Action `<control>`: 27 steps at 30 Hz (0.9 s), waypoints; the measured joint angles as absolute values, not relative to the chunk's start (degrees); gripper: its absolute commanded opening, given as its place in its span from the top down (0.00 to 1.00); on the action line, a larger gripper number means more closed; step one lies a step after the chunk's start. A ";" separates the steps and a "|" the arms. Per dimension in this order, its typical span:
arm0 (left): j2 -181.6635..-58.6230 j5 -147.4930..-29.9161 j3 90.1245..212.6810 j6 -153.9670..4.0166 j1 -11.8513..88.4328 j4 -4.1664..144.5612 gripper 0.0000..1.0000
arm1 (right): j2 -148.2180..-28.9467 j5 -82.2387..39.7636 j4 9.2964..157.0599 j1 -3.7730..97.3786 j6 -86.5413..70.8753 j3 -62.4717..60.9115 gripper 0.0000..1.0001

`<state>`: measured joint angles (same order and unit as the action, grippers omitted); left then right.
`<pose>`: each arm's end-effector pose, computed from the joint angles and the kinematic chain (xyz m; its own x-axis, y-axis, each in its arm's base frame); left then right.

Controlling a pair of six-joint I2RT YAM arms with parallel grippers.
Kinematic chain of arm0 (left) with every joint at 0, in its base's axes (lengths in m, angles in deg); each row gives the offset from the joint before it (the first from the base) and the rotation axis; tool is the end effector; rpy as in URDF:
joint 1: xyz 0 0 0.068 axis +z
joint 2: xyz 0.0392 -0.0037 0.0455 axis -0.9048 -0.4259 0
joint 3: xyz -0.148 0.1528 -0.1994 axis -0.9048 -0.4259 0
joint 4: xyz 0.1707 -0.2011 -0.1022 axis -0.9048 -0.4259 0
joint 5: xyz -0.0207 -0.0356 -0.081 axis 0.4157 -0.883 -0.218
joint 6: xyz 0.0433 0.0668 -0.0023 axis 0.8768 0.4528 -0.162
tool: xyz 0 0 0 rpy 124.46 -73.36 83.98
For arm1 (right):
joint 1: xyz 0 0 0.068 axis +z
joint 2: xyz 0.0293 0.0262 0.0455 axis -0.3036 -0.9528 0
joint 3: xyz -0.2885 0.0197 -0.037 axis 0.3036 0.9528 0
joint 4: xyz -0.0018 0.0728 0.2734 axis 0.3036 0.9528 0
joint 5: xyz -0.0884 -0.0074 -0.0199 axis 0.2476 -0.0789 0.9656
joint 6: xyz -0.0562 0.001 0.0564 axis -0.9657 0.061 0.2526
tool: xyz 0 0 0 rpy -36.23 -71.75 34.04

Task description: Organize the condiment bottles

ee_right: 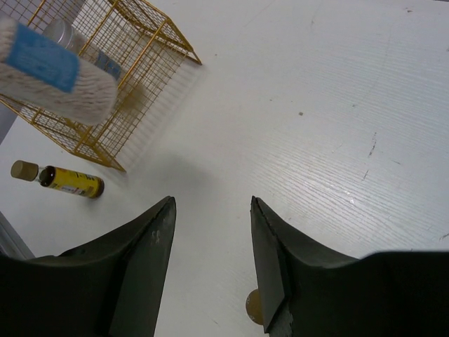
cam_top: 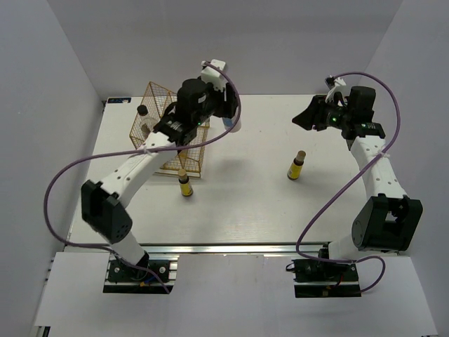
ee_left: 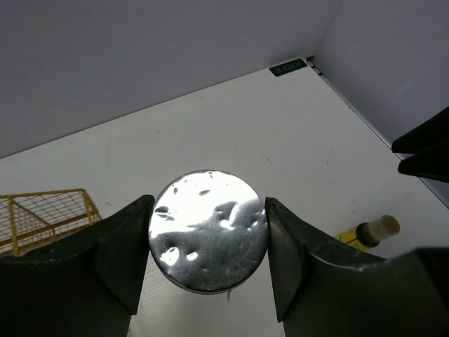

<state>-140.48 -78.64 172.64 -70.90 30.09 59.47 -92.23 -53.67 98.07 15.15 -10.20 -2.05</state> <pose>0.3780 -0.2592 0.4173 -0.2260 -0.0024 -0.9741 0.5184 0.8463 -0.1223 0.3851 0.0272 0.3686 -0.4374 0.0787 -0.8958 -0.5246 0.7868 0.3252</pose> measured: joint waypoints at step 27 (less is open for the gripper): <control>-120.37 -62.95 155.00 -66.14 42.00 48.15 1.00 | -92.89 -52.32 102.20 17.05 -11.42 -2.25 0.50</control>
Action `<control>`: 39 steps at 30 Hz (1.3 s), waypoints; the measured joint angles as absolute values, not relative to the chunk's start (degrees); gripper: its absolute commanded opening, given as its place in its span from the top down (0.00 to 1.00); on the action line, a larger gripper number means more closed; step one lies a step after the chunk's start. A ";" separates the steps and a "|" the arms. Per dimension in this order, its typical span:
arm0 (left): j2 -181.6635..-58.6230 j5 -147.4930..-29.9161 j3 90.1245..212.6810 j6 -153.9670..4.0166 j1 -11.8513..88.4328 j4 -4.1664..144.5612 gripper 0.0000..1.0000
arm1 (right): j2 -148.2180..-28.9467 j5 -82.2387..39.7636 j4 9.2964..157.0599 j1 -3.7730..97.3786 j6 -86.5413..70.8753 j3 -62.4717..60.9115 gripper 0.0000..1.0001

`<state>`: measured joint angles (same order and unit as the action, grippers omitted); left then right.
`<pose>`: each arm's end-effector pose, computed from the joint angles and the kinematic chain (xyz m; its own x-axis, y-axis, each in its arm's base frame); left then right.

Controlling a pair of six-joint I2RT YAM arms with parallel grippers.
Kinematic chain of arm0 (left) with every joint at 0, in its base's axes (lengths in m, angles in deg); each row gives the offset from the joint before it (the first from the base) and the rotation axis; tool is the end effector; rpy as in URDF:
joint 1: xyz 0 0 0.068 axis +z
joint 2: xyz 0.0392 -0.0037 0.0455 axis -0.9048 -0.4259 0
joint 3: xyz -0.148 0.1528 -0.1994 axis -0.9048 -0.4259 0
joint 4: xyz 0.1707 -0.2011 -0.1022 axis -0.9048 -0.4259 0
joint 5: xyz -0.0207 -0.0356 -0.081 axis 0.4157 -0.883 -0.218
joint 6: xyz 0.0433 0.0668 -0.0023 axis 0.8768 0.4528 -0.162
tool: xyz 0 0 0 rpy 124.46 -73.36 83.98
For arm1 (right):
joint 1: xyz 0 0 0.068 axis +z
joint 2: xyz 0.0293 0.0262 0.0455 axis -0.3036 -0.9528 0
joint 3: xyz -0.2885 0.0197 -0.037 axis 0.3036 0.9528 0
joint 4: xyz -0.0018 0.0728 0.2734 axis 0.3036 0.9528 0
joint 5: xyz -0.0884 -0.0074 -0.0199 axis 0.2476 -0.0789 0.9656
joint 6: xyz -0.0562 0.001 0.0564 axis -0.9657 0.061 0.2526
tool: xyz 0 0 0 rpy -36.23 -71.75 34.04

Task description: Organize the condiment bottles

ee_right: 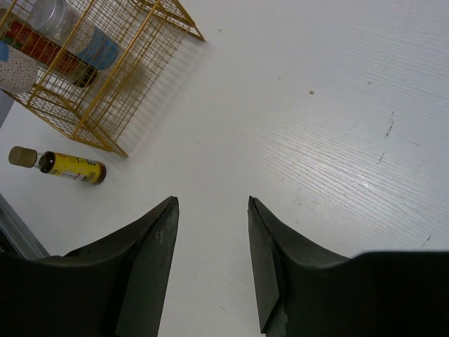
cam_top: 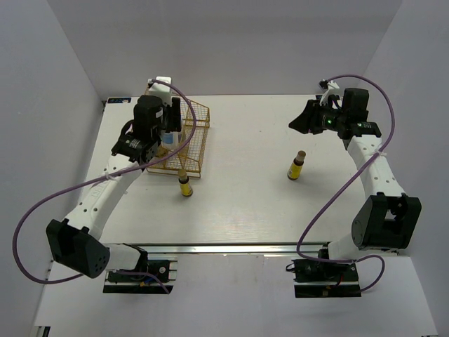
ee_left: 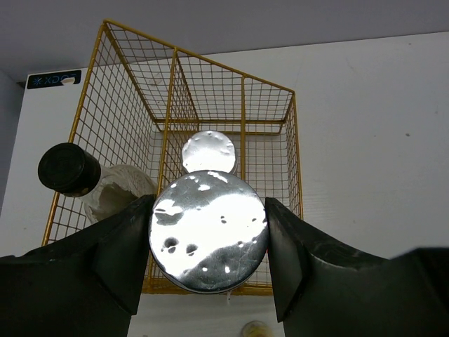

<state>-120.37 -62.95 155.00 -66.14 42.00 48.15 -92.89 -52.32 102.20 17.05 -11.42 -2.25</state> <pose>0.3293 -0.1160 0.4014 -0.3173 0.0837 -0.9446 0.0935 0.9940 0.0567 0.3840 0.0387 0.3570 -0.4979 0.0494 -0.8658 -0.5171 0.7846 0.3420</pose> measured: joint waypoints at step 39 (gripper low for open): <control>-120.88 -64.32 140.75 -67.36 44.36 59.32 0.15 | -92.89 -56.64 103.77 17.32 -18.86 -2.22 0.35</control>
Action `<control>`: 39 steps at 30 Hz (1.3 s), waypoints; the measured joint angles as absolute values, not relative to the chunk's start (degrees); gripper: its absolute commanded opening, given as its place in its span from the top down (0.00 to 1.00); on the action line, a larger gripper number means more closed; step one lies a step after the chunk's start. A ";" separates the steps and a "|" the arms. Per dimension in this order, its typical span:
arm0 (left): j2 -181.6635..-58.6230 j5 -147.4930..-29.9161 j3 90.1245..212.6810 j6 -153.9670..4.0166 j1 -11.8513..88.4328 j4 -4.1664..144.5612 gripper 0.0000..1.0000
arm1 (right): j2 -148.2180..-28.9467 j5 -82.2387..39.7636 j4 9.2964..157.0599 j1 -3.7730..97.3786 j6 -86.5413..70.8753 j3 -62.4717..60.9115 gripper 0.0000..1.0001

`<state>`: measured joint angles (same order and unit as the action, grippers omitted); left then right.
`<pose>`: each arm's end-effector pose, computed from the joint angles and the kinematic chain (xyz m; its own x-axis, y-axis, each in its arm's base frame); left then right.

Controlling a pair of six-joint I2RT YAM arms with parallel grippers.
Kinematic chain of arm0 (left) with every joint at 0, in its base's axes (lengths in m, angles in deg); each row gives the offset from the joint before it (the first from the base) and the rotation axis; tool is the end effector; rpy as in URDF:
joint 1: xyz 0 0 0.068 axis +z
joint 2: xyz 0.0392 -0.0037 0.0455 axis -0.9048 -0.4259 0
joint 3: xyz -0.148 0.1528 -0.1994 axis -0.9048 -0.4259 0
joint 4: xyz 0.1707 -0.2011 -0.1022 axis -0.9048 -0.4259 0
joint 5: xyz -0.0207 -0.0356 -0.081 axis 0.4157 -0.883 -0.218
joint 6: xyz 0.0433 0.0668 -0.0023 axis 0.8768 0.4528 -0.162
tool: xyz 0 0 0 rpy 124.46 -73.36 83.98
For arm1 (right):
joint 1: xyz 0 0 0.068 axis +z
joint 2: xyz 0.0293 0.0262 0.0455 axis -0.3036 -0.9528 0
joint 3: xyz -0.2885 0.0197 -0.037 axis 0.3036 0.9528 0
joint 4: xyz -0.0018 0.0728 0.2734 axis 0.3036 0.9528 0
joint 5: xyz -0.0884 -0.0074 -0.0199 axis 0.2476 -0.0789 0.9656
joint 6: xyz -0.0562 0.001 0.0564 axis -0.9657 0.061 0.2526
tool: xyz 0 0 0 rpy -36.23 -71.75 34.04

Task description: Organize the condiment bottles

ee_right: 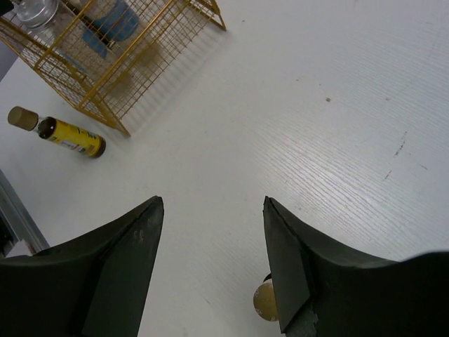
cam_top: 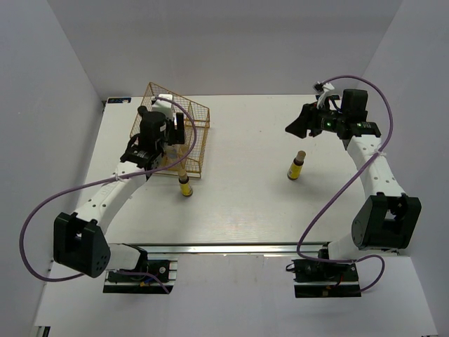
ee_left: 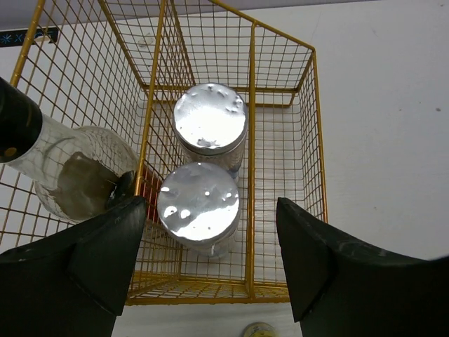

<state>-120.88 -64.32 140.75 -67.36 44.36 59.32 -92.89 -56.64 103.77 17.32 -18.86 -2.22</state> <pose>0.3391 -0.1061 0.3235 -0.3779 0.0699 -0.9232 0.0704 0.9964 0.0466 0.3791 0.0444 0.3554 -0.4478 -0.0509 -0.8927 -0.6241 0.7328 0.2713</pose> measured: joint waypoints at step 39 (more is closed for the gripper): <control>-93.84 -95.36 136.77 -82.58 44.41 42.42 0.34 | -87.84 -25.50 119.51 23.04 -34.37 5.34 0.31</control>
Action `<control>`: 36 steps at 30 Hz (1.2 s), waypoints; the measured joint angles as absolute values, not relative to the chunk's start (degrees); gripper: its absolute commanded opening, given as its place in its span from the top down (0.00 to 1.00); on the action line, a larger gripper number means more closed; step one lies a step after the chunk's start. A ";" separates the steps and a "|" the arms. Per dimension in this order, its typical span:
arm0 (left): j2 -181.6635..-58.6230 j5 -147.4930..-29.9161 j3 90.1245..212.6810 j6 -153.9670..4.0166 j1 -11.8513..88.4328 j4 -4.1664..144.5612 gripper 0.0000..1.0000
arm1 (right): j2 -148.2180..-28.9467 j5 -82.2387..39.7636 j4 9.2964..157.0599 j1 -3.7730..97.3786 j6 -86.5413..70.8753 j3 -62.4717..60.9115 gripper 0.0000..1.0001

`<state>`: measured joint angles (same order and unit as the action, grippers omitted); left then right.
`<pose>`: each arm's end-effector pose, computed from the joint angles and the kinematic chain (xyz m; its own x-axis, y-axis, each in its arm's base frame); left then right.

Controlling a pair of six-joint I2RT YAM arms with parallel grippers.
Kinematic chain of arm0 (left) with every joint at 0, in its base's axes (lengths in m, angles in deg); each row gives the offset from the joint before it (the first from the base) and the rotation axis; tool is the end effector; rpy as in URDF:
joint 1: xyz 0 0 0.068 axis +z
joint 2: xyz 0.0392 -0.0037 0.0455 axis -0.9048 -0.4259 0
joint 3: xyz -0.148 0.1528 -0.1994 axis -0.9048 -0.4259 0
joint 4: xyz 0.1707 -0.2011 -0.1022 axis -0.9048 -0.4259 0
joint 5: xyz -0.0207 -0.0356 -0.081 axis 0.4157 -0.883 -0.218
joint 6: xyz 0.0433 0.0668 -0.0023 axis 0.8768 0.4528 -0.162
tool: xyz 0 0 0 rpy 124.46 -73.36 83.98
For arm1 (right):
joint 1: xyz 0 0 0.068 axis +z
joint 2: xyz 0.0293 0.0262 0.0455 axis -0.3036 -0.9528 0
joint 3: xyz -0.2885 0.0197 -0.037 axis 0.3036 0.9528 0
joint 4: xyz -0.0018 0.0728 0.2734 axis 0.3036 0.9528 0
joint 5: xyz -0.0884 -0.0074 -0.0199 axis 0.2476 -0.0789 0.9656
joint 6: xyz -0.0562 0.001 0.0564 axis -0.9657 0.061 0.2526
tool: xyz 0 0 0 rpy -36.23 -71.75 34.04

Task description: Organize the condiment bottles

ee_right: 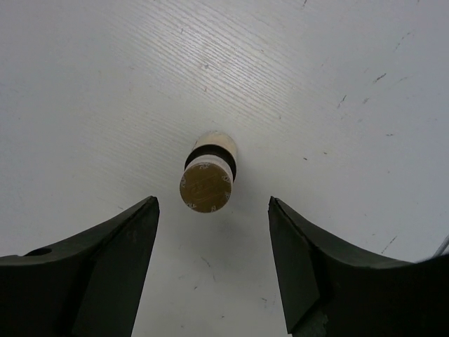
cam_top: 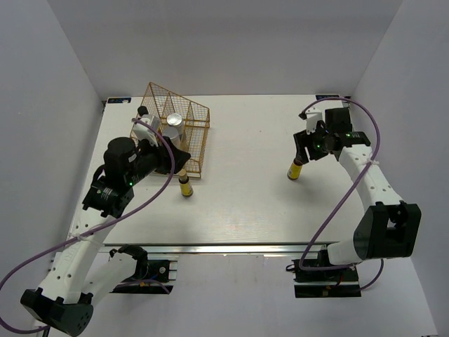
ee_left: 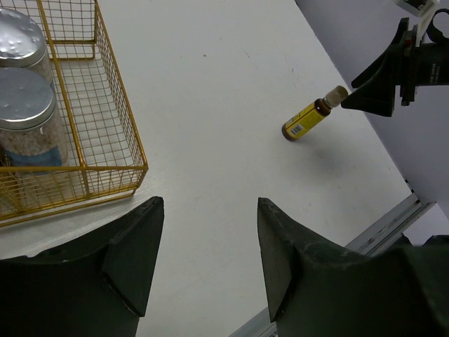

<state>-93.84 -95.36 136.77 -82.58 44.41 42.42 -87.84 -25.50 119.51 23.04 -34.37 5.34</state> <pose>0.2043 -0.0948 0.3847 -0.4487 -0.1721 -0.8769 0.4441 0.8086 -0.3859 0.3388 0.0460 0.2970 -0.6163 -0.3895 -0.6844 -0.4648 0.8815 -0.0832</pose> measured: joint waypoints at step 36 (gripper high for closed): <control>-91.04 -95.71 134.06 -84.02 44.41 36.96 0.27 | -101.72 -36.54 120.43 35.33 -35.07 -19.64 1.00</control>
